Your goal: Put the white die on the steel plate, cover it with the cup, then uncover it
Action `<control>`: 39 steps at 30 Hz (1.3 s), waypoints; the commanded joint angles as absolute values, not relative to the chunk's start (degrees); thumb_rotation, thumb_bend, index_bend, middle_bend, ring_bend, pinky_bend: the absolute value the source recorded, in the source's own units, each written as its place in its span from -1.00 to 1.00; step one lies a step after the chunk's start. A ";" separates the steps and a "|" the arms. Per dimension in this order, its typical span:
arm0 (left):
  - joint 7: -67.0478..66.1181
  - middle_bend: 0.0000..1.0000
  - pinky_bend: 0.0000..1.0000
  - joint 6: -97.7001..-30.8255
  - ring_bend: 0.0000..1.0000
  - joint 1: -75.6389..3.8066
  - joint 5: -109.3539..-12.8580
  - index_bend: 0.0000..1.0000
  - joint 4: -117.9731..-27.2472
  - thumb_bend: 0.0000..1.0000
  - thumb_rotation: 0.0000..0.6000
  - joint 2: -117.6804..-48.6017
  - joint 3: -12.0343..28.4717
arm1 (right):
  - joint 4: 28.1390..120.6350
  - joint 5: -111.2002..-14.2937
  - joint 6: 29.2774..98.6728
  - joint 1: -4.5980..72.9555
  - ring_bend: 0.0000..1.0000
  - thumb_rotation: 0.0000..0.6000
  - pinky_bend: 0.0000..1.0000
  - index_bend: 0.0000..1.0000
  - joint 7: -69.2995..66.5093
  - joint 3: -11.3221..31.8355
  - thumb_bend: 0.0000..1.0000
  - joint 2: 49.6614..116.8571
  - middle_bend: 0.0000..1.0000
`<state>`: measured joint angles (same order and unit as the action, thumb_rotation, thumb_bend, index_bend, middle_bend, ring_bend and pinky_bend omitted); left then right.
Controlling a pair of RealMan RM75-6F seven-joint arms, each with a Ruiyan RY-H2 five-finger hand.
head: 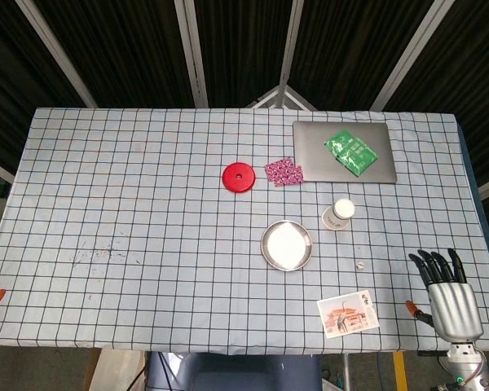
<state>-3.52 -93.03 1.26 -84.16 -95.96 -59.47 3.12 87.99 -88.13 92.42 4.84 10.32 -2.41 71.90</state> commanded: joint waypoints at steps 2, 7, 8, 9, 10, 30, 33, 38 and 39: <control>-3.63 -1.00 -0.74 -93.31 -1.00 1.46 -84.04 -0.55 -95.89 -0.55 1.00 -59.39 3.32 | 87.76 -87.36 91.53 4.75 -0.70 1.00 -1.00 -0.61 9.78 -1.73 -0.78 71.56 -0.63; -4.65 -1.00 -0.74 -93.12 -1.00 1.37 -85.36 -0.55 -96.19 -0.55 1.00 -59.57 2.68 | 87.62 -87.19 91.06 4.55 -0.72 1.00 -1.00 -0.61 9.08 -1.14 -0.78 71.35 -0.67; -4.95 -1.00 -0.74 -93.08 -1.00 1.34 -85.52 -0.55 -96.21 -0.55 1.00 -59.64 2.61 | 87.65 -87.11 90.89 4.51 -0.73 1.00 -1.00 -0.61 8.83 -1.10 -0.78 71.25 -0.68; -5.51 -1.00 -0.74 -92.98 -1.00 1.25 -85.73 -0.55 -96.21 -0.55 1.00 -59.77 2.53 | 87.80 -86.94 90.60 4.49 -0.73 1.00 -1.00 -0.61 8.23 -0.99 -0.78 71.07 -0.69; -5.85 -1.00 -0.74 -92.88 -1.00 1.16 -85.84 -0.55 -96.24 -0.55 1.00 -59.89 2.52 | 87.87 -86.85 90.44 4.47 -0.73 1.00 -1.00 -0.62 7.72 -0.84 -0.78 70.93 -0.69; -9.64 -1.00 -0.74 -90.97 -1.00 0.37 -86.32 -0.55 -97.42 -0.55 1.00 -60.89 1.91 | 88.93 -88.67 86.70 4.72 -0.74 1.00 -1.00 -0.58 3.79 -1.30 -0.78 70.91 -0.75; -9.84 -1.00 -0.74 -91.00 -1.00 0.42 -86.42 -0.55 -97.53 -0.55 1.00 -60.92 1.82 | 87.79 -88.91 84.82 5.70 -0.74 1.00 -1.00 -0.55 3.90 -1.21 -0.78 71.84 -0.75; -10.32 -1.00 -0.74 -91.08 -1.00 0.38 -86.30 -0.55 -97.53 -0.55 1.00 -61.19 1.99 | 83.03 -89.86 80.40 8.77 -0.74 1.00 -1.00 -0.49 4.39 -0.76 -0.78 74.48 -0.75; -10.40 -1.00 -0.74 -91.04 -1.00 0.34 -86.23 -0.55 -97.54 -0.55 1.00 -61.24 2.05 | 81.84 -90.35 79.86 9.31 -0.73 1.00 -1.00 -0.49 4.17 -0.77 -0.78 74.95 -0.75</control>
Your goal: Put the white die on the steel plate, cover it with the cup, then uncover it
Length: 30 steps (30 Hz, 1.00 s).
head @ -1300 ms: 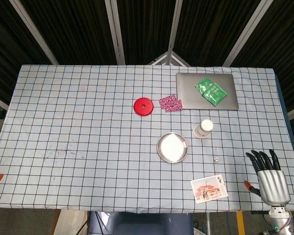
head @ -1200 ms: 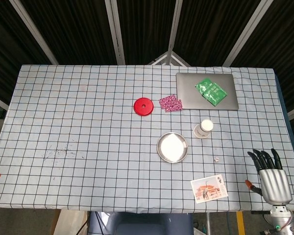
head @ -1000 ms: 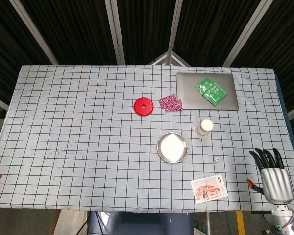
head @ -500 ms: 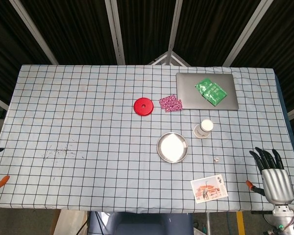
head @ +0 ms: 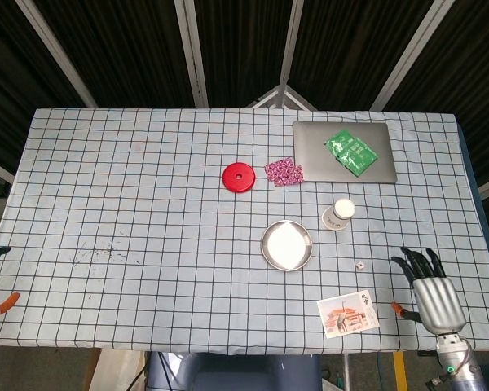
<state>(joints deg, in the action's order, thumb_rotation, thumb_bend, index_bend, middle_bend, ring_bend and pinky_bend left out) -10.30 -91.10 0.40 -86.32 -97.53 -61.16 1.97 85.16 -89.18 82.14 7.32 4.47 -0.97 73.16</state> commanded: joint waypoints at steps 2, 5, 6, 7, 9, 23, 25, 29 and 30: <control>-10.73 -1.00 -0.74 -90.82 -1.00 0.19 -85.92 -0.55 -97.52 -0.55 1.00 -61.42 2.22 | 78.29 -91.40 78.70 10.53 -0.74 1.00 -1.00 -0.47 3.65 -0.76 -0.78 76.31 -0.75; -11.23 -1.00 -0.74 -90.47 -1.00 0.03 -85.61 -0.55 -97.52 -0.55 1.00 -61.64 2.30 | 75.10 -92.32 77.59 11.68 -0.74 1.00 -1.00 -0.42 2.42 -0.86 -0.78 77.55 -0.75; -11.49 -1.00 -0.74 -90.39 -1.00 -0.02 -85.57 -0.55 -97.56 -0.55 1.00 -61.71 2.30 | 74.00 -92.56 77.29 12.07 -0.74 1.00 -1.00 -0.40 1.82 -0.83 -0.78 77.96 -0.75; -11.77 -1.00 -0.74 -90.32 -1.00 -0.07 -85.60 -0.55 -97.60 -0.55 1.00 -61.79 2.28 | 73.02 -92.73 76.81 12.50 -0.74 1.00 -1.00 -0.39 1.43 -0.82 -0.78 78.26 -0.75; -12.16 -1.00 -0.74 -90.31 -1.00 -0.08 -85.63 -0.55 -97.68 -0.55 1.00 -61.92 2.24 | 71.86 -92.98 75.88 13.26 -0.74 1.00 -1.00 -0.38 0.85 -0.84 -0.78 78.54 -0.75; -15.85 -1.00 -0.74 -89.76 -1.00 -0.46 -84.90 -0.55 -97.97 -0.55 1.00 -63.31 2.38 | 64.33 -95.73 69.28 19.32 -0.73 1.00 -1.00 -0.38 0.60 -1.67 -0.70 79.71 -0.75; -16.49 -1.00 -0.74 -89.67 -1.00 -0.53 -84.72 -0.55 -98.01 -0.55 1.00 -63.57 2.42 | 63.31 -96.27 69.21 19.95 -0.73 1.00 -1.00 -0.38 -0.10 -1.73 -0.68 80.04 -0.75; -17.58 -1.00 -0.74 -89.67 -1.00 -0.55 -84.49 -0.55 -98.19 -0.55 1.00 -64.01 2.44 | 62.10 -97.17 68.88 21.02 -0.73 1.00 -1.00 -0.37 -1.86 -2.12 -0.63 80.29 -0.75; -17.83 -1.00 -0.74 -89.71 -1.00 -0.54 -84.45 -0.55 -98.24 -0.55 1.00 -64.11 2.45 | 61.90 -97.36 68.83 21.25 -0.73 1.00 -1.00 -0.37 -2.30 -2.27 -0.62 80.32 -0.75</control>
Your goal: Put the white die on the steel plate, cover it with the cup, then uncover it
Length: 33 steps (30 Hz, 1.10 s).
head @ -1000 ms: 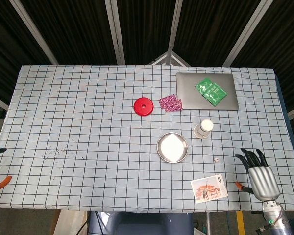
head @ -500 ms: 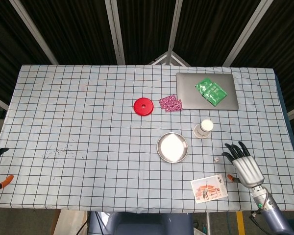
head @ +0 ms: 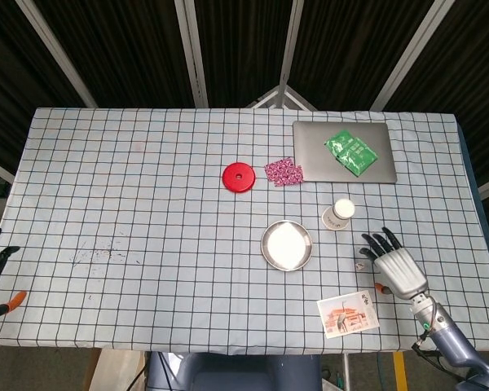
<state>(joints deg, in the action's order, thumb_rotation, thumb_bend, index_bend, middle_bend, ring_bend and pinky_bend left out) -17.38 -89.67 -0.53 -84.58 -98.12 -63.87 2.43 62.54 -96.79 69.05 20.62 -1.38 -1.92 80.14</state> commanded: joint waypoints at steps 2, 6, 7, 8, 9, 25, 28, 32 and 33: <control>-18.18 -1.00 -0.74 -89.78 -1.00 -0.52 -84.46 -0.55 -98.33 -0.55 1.00 -64.22 2.42 | 62.07 -97.44 68.59 21.67 -0.73 1.00 -1.00 -0.37 -3.14 -2.42 -0.58 80.29 -0.75; -18.51 -1.00 -0.74 -89.77 -1.00 -0.51 -84.42 -0.55 -98.36 -0.55 1.00 -64.35 2.38 | 62.63 -97.48 67.92 22.33 -0.73 1.00 -1.00 -0.35 -4.14 -2.74 -0.57 80.25 -0.75; -18.56 -1.00 -0.74 -89.75 -1.00 -0.53 -84.39 -0.55 -98.36 -0.55 1.00 -64.37 2.38 | 62.68 -97.52 67.83 22.45 -0.73 1.00 -1.00 -0.34 -4.24 -2.82 -0.55 80.32 -0.75; -18.63 -1.00 -0.74 -89.73 -1.00 -0.55 -84.33 -0.55 -98.35 -0.55 1.00 -64.40 2.42 | 62.61 -97.55 67.68 22.62 -0.73 1.00 -1.00 -0.33 -4.31 -2.89 -0.54 80.45 -0.75; -18.69 -1.00 -0.74 -89.70 -1.00 -0.57 -84.26 -0.55 -98.32 -0.55 1.00 -64.43 2.45 | 62.45 -97.54 67.50 22.78 -0.72 1.00 -1.00 -0.32 -4.36 -2.96 -0.53 80.63 -0.75; -20.42 -1.00 -0.74 -89.23 -1.00 -0.93 -83.31 -0.55 -98.26 -0.55 1.00 -65.15 2.74 | 58.66 -97.37 65.89 25.39 -0.69 1.00 -1.00 -0.19 -6.33 -3.13 -0.46 83.52 -0.71; -20.83 -1.00 -0.74 -89.15 -1.00 -1.02 -83.16 -0.55 -98.25 -0.55 1.00 -65.33 2.78 | 58.09 -97.30 65.83 25.73 -0.68 1.00 -1.00 -0.16 -6.73 -3.15 -0.44 83.77 -0.70; -21.42 -1.00 -0.74 -89.00 -1.00 -1.13 -82.97 -0.55 -98.23 -0.55 1.00 -65.59 2.80 | 57.13 -97.31 65.85 26.00 -0.67 1.00 -1.00 -0.13 -7.07 -3.39 -0.42 84.02 -0.69; -21.53 -1.00 -0.74 -88.97 -1.00 -1.15 -82.93 -0.55 -98.24 -0.55 1.00 -65.64 2.79 | 56.96 -97.27 65.83 26.01 -0.67 1.00 -1.00 -0.12 -7.16 -3.44 -0.41 84.03 -0.69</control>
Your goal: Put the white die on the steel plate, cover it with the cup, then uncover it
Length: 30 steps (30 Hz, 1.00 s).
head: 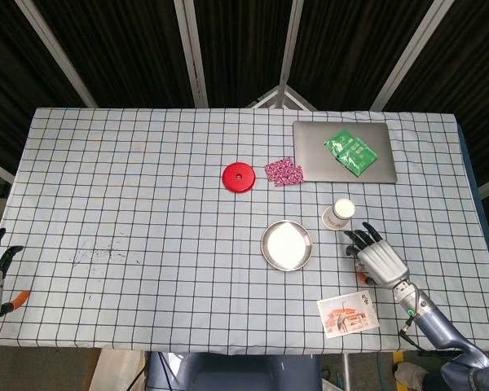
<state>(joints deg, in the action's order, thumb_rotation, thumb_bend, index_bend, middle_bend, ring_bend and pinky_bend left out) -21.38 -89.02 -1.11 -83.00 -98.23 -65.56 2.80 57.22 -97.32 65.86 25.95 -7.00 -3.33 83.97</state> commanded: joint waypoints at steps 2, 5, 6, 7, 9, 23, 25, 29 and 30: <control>-21.76 -1.00 -0.74 -88.93 -1.00 -1.18 -82.87 -0.55 -98.25 -0.55 1.00 -65.72 2.79 | 56.57 -97.14 65.85 25.99 -0.67 1.00 -1.00 -0.11 -7.38 -3.51 -0.41 84.09 -0.69; -22.16 -1.00 -0.74 -88.91 -1.00 -1.20 -82.74 -0.55 -98.29 -0.55 1.00 -65.85 2.78 | 56.06 -97.11 66.02 25.89 -0.67 1.00 -1.00 -0.09 -7.86 -3.78 -0.39 84.16 -0.69; -22.25 -1.00 -0.74 -88.91 -1.00 -1.21 -82.73 -0.55 -98.30 -0.55 1.00 -65.89 2.77 | 55.90 -97.11 66.05 25.88 -0.67 1.00 -1.00 -0.09 -7.91 -3.86 -0.39 84.19 -0.69; -22.37 -1.00 -0.74 -88.92 -1.00 -1.21 -82.75 -0.55 -98.32 -0.55 1.00 -65.94 2.75 | 55.67 -97.11 66.11 25.87 -0.67 1.00 -1.00 -0.08 -8.01 -3.94 -0.38 84.26 -0.69; -22.57 -1.00 -0.74 -88.95 -1.00 -1.22 -82.78 -0.55 -98.33 -0.55 1.00 -66.02 2.72 | 55.34 -97.06 66.21 25.90 -0.67 1.00 -0.99 -0.07 -8.23 -3.98 -0.37 84.42 -0.69; -24.15 -1.00 -0.74 -88.76 -1.00 -1.42 -82.30 -0.55 -98.34 -0.54 1.00 -66.69 2.72 | 51.42 -96.88 66.19 26.07 -0.66 1.00 -0.98 -0.07 -10.67 -4.86 -0.36 86.32 -0.67; -24.29 -1.00 -0.74 -88.72 -1.00 -1.47 -82.29 -0.55 -98.34 -0.55 1.00 -66.77 2.71 | 51.00 -96.89 66.19 26.14 -0.66 1.00 -0.98 -0.06 -10.84 -4.93 -0.36 86.52 -0.67; -24.53 -1.00 -0.74 -88.82 -1.00 -1.45 -82.38 -0.55 -98.37 -0.55 1.00 -66.89 2.62 | 50.37 -96.83 66.30 26.28 -0.65 1.00 -0.97 -0.03 -11.35 -4.95 -0.35 86.84 -0.66; -24.55 -1.00 -0.74 -88.91 -1.00 -1.41 -82.41 -0.55 -98.40 -0.55 1.00 -66.90 2.62 | 50.26 -96.79 66.36 26.28 -0.65 1.00 -0.97 -0.03 -11.58 -4.97 -0.35 86.95 -0.66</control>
<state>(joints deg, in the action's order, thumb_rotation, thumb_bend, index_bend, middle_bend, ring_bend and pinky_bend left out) -24.55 -88.90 -1.42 -82.40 -98.39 -66.90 2.62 50.35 -96.82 66.30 26.26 -11.48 -4.96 86.87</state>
